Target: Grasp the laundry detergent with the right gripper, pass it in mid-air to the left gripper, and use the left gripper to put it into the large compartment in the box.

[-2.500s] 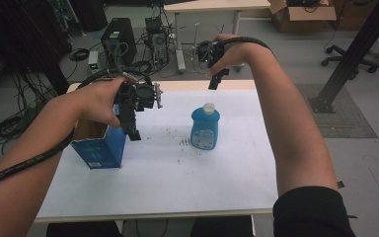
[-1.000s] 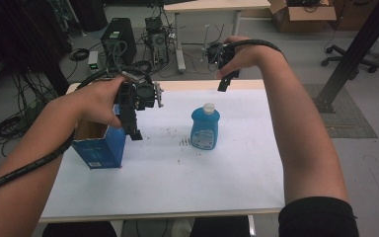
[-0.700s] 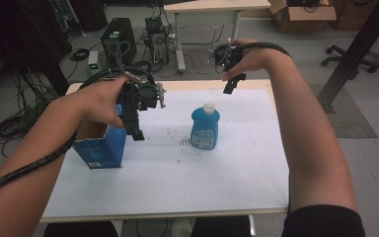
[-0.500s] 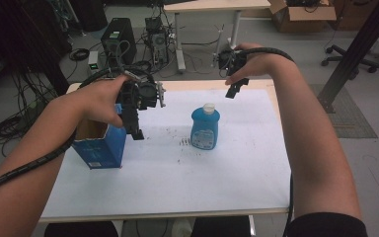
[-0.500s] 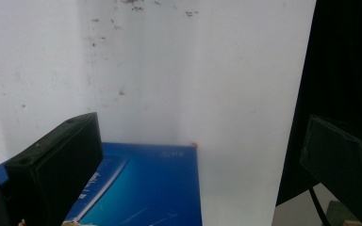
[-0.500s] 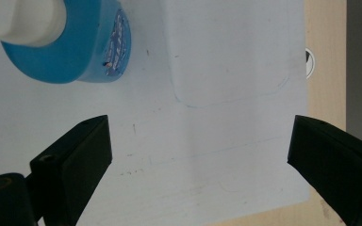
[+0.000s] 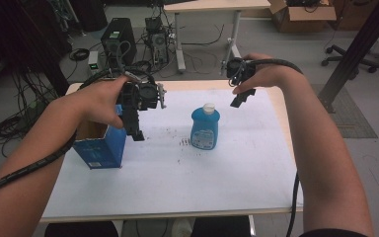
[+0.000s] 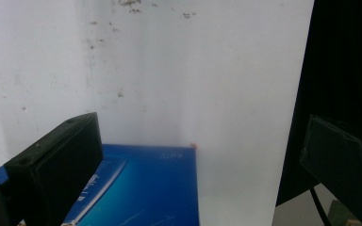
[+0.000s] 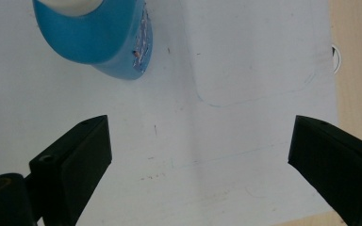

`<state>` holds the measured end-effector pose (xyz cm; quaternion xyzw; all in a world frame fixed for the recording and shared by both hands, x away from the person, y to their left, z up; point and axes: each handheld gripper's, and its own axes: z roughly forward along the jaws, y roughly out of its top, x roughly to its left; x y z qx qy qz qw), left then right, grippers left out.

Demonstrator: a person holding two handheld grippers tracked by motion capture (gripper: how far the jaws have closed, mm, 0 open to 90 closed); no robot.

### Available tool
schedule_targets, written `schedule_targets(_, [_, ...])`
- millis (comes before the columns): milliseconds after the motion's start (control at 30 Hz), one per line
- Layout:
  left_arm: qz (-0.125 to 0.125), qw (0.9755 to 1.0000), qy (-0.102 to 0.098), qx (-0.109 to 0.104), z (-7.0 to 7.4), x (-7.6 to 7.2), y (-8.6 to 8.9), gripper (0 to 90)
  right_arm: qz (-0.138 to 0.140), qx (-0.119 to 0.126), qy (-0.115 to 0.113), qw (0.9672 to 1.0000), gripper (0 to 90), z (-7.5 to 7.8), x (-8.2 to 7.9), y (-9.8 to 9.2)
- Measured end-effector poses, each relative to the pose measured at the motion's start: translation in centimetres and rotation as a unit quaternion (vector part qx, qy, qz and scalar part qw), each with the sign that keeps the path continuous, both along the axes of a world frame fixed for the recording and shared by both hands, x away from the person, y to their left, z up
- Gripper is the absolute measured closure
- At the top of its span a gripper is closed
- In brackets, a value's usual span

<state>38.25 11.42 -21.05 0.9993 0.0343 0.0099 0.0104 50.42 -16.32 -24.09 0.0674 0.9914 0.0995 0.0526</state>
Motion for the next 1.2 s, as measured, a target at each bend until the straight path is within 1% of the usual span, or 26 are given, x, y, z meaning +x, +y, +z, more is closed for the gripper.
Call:
schedule_targets(100, [-0.003, 1.0000, 0.001, 0.000, -0.2, -0.1, -0.1, 0.2, -0.001, 0.014, 0.007, 0.9999, 6.8, -0.6, -0.4, -0.4])
schedule_targets(233, [-0.005, 1.0000, 0.001, -0.001, -0.3, -0.2, -0.2, 0.2, 0.000, 0.025, 0.013, 0.9996, 6.6, -1.3, -0.9, -0.7])
schedule_targets(267, [-0.006, 1.0000, 0.001, -0.001, -0.4, -0.2, -0.2, 0.2, -0.001, 0.031, 0.016, 0.9994, 6.4, -1.7, -1.1, -0.9])
schedule_targets(300, [-0.005, 1.0000, 0.001, -0.002, -0.4, -0.2, -0.2, 0.2, -0.001, 0.031, 0.016, 0.9994, 6.4, -1.7, -1.1, -0.9])
schedule_targets(400, [-0.006, 1.0000, 0.002, -0.002, -0.6, -0.1, -0.1, 0.1, 0.000, 0.037, 0.021, 0.9991, 6.3, -2.4, -1.5, -1.2])
schedule_targets(467, [-0.006, 1.0000, 0.003, -0.003, -0.7, -0.2, 0.0, 0.2, -0.001, 0.036, 0.023, 0.9991, 6.2, -2.7, -1.7, -1.3])
schedule_targets(567, [-0.006, 1.0000, 0.004, -0.004, -0.9, -0.3, 0.0, 0.2, 0.000, 0.051, 0.025, 0.9984, 6.0, -3.3, -2.1, -1.4])
schedule_targets(633, [-0.005, 1.0000, 0.004, -0.005, -0.9, -0.3, 0.1, 0.2, 0.000, 0.053, 0.024, 0.9983, 6.0, -3.4, -2.2, -1.4])
schedule_targets(733, [-0.005, 0.9999, 0.003, -0.008, -0.9, -0.3, 0.0, 0.2, 0.000, 0.066, 0.022, 0.9976, 5.9, -3.9, -2.5, -1.5])
schedule_targets(767, [-0.006, 1.0000, 0.003, -0.007, -0.9, -0.3, 0.0, 0.2, 0.000, 0.074, 0.021, 0.9970, 5.8, -4.0, -2.6, -1.6])
schedule_targets(867, [-0.005, 1.0000, 0.004, -0.006, -0.9, -0.3, -0.1, 0.2, -0.001, 0.086, 0.021, 0.9961, 5.7, -4.3, -2.9, -1.8])
schedule_targets(900, [-0.007, 1.0000, 0.003, -0.005, -0.9, -0.3, -0.1, 0.2, -0.002, 0.095, 0.020, 0.9953, 5.6, -4.6, -3.1, -2.0])
schedule_targets(967, [-0.005, 1.0000, 0.005, -0.006, -1.0, -0.3, -0.1, 0.1, -0.004, 0.096, 0.020, 0.9952, 5.4, -4.7, -3.2, -2.0])
schedule_targets(1033, [-0.005, 1.0000, 0.005, -0.006, -1.1, -0.3, -0.2, 0.2, -0.003, 0.111, 0.021, 0.9936, 5.5, -5.2, -3.4, -2.3])
schedule_targets(1133, [-0.005, 1.0000, 0.007, -0.002, -1.2, -0.2, -0.2, 0.2, -0.008, 0.113, 0.021, 0.9933, 5.4, -5.7, -3.5, -2.4])
schedule_targets(1167, [-0.005, 1.0000, 0.007, -0.001, -1.3, -0.2, -0.2, 0.2, -0.006, 0.121, 0.020, 0.9925, 5.4, -5.9, -3.5, -2.5])
schedule_targets(1200, [-0.005, 1.0000, 0.007, -0.001, -1.3, -0.2, -0.2, 0.2, -0.007, 0.123, 0.021, 0.9922, 5.4, -6.0, -3.5, -2.5])
